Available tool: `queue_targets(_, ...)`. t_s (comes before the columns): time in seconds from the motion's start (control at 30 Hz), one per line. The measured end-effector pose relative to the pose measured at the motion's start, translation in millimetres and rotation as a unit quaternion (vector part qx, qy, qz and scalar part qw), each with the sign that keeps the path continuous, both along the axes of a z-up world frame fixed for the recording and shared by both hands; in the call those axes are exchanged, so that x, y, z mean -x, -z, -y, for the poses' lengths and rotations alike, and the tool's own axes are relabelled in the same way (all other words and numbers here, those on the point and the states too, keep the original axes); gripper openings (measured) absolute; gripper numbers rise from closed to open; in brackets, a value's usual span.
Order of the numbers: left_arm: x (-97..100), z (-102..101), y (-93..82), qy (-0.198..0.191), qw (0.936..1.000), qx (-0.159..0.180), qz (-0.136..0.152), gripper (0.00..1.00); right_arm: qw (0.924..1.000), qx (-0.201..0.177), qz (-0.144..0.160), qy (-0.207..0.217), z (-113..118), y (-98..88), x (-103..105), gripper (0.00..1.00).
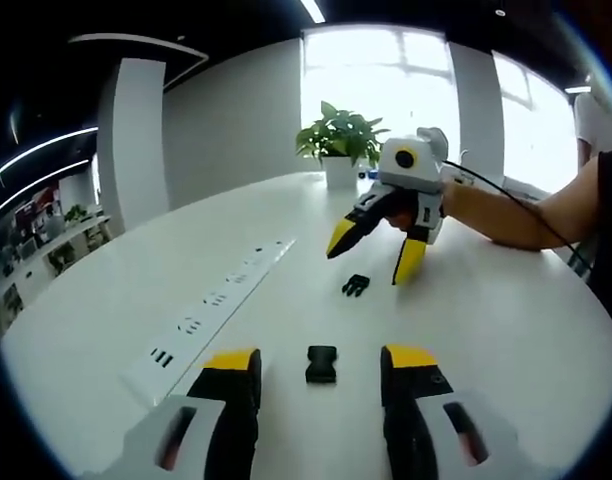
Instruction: Snap the two parts of the plastic buckle together until the buckle closes and remains connected.
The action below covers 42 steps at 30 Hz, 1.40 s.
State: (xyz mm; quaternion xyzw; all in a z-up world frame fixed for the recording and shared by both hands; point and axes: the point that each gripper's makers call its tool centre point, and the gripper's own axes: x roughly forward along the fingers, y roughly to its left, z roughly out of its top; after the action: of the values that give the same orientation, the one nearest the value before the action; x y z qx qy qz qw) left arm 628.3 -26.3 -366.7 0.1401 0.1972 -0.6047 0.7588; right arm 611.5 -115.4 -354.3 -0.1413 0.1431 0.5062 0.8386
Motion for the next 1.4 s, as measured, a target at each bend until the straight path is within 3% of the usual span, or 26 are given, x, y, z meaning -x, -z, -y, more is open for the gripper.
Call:
queue_targets(1.13,5.1,3.8,5.0,0.010,0.9999,0.002,-0.009,0.40,1.0000,0.000,-0.008,0.001,-1.6,5.9,-2.1,0.41)
queue_targets(1.4,3.7,5.3,-2.6,0.007,0.9994,0.029,-0.015,0.37,1.0000,0.000,-0.008,0.000,-1.5,7.0,-2.0,0.37)
